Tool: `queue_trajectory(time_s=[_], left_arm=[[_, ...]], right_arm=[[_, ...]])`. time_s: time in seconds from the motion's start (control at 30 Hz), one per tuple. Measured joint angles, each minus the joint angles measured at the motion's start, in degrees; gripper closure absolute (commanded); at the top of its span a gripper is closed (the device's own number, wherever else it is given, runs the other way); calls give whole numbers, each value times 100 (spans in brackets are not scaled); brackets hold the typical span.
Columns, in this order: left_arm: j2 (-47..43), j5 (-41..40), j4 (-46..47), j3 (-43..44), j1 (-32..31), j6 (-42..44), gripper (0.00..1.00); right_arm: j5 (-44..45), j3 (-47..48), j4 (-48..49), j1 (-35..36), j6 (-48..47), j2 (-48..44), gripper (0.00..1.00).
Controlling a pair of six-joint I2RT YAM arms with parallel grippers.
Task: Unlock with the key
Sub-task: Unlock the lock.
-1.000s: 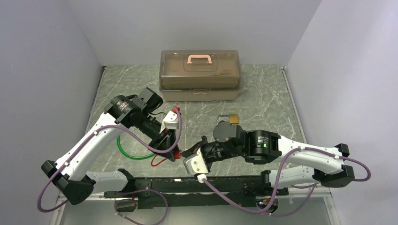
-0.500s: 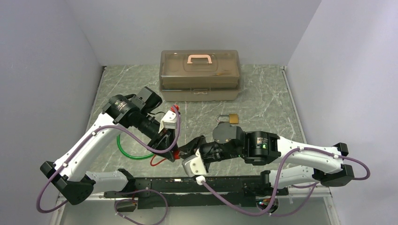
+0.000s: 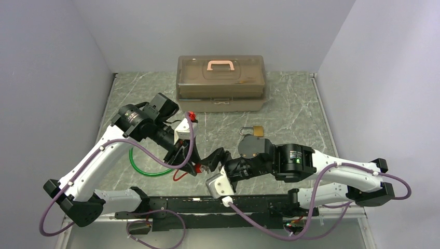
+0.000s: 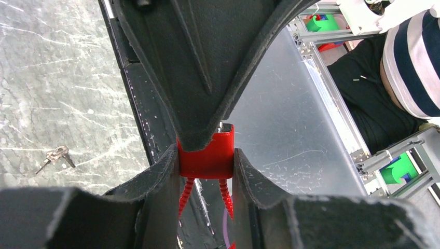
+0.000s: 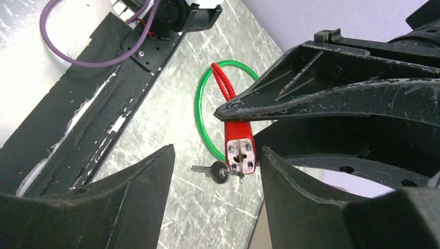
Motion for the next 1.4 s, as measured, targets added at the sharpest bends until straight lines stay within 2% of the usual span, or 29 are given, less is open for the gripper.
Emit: queue_trajectory(time_s=[0.17,0.27,0.33,0.37,0.4,0.43,0.5,0.57,0.63,0.67,0.83,0.93,1.03,1.2,1.3,1.37,1.4], left_arm=[[0,-2,7,4,0,-2,93],[0,0,7,4,-2,-4,88],[0,0,4,7,-2,-4,84],[0,2,9,9,-2,-7,81],[0,2,7,13,-4,-7,78],[0,0,-4,17,-11,-11,74],[-2,7,-72,24,-11,-37,57],[-2,-24,-142,63,-11,-63,34],[-2,-116,-125,240,-11,26,3],[-2,-214,-127,398,-9,59,1],[-122,-984,-103,1207,-9,492,1],[-527,-1541,125,1239,-9,911,1],[-1320,-2046,715,750,-13,1303,1],[-2876,-2667,2201,-603,-57,2100,1],[-3637,-2815,3038,-1469,-90,3062,15],[-4028,-2887,3418,-2083,-96,3906,33],[-4153,-2911,3493,-2308,-96,4223,47]], right_arm=[[-68,0,50,0,-52,59,50],[-68,0,168,0,-101,96,59],[-59,0,273,0,-127,127,71],[-46,0,339,0,-153,140,82],[-44,0,393,-4,-175,151,99],[-26,0,448,-7,-192,162,100],[-42,0,474,-4,-280,162,100],[-46,-9,503,2,-306,162,100],[-28,-55,590,4,-240,160,100],[-15,-103,623,4,-212,160,100],[299,-389,656,4,9,133,100],[584,-518,697,-28,186,57,100],[835,-546,848,-61,356,-28,100],[1187,-658,1377,-90,544,-192,100],[1342,-826,1648,-90,608,-332,100],[1429,-850,1716,-92,638,-361,100],[1462,-850,1755,-92,651,-363,100]])
